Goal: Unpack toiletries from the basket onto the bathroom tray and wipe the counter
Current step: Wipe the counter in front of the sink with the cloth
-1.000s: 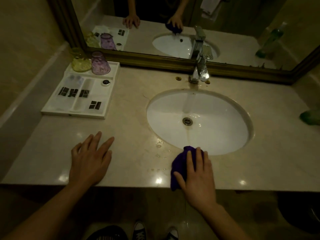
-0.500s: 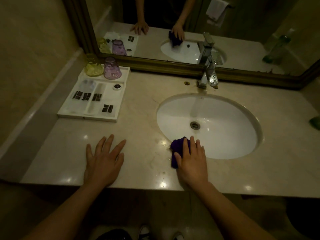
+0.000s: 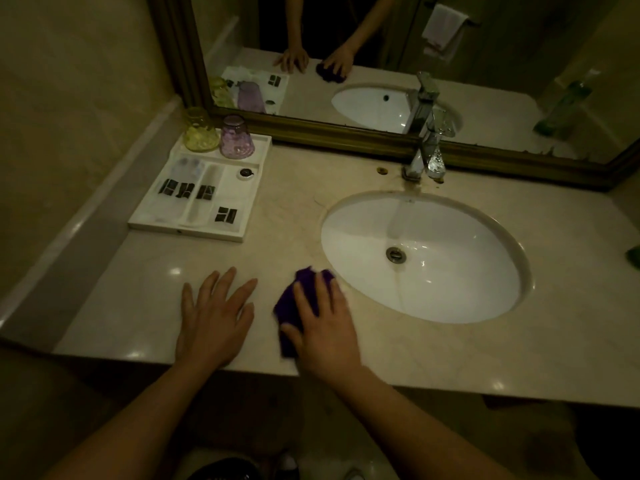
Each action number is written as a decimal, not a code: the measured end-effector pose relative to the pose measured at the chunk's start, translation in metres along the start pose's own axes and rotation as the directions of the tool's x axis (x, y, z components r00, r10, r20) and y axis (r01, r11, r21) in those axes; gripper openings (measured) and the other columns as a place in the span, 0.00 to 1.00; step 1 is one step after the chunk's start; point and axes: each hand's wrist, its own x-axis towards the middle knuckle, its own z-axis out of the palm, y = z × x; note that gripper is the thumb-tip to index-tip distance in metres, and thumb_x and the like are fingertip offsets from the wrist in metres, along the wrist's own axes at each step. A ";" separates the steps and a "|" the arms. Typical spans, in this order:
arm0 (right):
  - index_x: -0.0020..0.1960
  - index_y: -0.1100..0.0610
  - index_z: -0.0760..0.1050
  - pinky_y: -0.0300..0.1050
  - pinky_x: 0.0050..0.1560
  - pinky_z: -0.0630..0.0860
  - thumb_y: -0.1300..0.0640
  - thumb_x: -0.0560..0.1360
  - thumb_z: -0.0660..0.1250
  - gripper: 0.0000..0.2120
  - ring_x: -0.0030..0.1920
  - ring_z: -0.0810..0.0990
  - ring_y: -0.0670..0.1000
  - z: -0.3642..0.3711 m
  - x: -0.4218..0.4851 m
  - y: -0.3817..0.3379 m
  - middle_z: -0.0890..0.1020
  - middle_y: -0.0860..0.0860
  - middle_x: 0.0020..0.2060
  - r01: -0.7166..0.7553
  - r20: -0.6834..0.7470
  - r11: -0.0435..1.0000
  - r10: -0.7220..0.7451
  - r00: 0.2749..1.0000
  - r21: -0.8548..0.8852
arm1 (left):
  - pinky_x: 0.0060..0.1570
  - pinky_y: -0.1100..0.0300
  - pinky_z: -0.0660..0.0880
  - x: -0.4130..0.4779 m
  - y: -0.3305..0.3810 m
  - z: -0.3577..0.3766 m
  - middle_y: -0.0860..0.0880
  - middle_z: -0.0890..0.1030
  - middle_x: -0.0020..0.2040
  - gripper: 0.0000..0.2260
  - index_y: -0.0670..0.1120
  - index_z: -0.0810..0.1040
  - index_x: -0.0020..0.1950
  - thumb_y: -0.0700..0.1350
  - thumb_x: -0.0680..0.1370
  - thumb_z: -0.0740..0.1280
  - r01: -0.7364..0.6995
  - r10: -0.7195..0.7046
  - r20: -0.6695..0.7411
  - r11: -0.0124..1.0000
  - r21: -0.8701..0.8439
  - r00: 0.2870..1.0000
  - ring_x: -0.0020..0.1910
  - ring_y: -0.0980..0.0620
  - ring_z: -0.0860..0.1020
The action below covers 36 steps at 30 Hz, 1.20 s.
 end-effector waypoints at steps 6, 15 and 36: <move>0.79 0.49 0.47 0.58 0.77 0.53 0.34 0.80 0.46 0.33 0.79 0.47 0.59 0.001 -0.009 0.037 0.48 0.55 0.80 0.090 0.002 0.995 -0.090 0.996 -0.041 | 0.70 0.33 0.40 -0.013 -0.029 -0.001 0.49 0.59 0.79 0.24 0.67 0.59 0.75 0.62 0.79 0.45 0.051 -0.051 -0.007 0.997 0.058 0.999 0.77 0.44 0.53; 0.80 0.48 0.46 0.62 0.75 0.50 0.31 0.79 0.45 0.35 0.79 0.44 0.59 0.013 -0.008 -0.008 0.47 0.55 0.80 0.270 0.029 0.963 -0.269 0.963 -0.018 | 0.70 0.36 0.45 -0.008 -0.035 -0.007 0.50 0.54 0.80 0.24 0.70 0.51 0.75 0.64 0.78 0.43 0.085 -0.086 0.019 0.995 0.061 0.996 0.76 0.44 0.51; 0.79 0.56 0.52 0.58 0.78 0.49 0.41 0.81 0.49 0.31 0.79 0.46 0.62 -0.005 -0.002 0.028 0.52 0.60 0.79 -0.229 -0.102 0.973 0.224 0.969 -0.032 | 0.71 0.35 0.43 -0.002 -0.041 -0.007 0.45 0.59 0.79 0.25 0.66 0.60 0.75 0.61 0.78 0.46 0.069 -0.069 -0.021 0.997 0.043 0.997 0.77 0.43 0.53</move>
